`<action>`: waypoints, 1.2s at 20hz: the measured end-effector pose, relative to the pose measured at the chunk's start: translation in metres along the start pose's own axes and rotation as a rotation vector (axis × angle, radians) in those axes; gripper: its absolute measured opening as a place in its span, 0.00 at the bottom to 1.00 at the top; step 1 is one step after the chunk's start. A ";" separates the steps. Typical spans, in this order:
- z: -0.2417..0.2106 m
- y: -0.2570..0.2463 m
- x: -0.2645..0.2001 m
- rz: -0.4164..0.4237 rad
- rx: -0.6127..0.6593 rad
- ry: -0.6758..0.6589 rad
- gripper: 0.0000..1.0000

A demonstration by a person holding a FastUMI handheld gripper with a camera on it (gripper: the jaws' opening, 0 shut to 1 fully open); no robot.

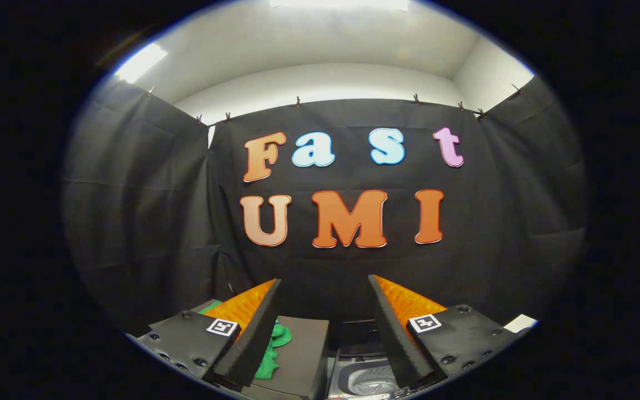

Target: Put the clothes into the washing machine and then close the washing machine lid.

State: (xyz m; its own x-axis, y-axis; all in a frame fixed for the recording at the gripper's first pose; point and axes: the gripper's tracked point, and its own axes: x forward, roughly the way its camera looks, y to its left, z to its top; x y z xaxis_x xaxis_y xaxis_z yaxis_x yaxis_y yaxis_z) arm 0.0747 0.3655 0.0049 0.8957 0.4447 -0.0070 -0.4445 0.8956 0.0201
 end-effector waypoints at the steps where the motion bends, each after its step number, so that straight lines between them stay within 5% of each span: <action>1: -0.002 0.019 0.009 0.024 0.008 0.003 0.96; 6: -0.054 0.101 0.056 0.130 0.062 0.117 0.96; 12: -0.143 0.170 0.093 0.163 0.056 0.341 0.97; 19: -0.238 0.191 0.108 0.123 0.044 0.621 0.97; 24: -0.254 0.193 0.107 0.114 0.039 0.665 0.97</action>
State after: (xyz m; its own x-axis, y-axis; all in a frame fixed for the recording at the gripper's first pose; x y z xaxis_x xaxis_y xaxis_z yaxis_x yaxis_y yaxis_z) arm 0.0809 0.5903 -0.2455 0.6375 0.4624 -0.6163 -0.5240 0.8466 0.0931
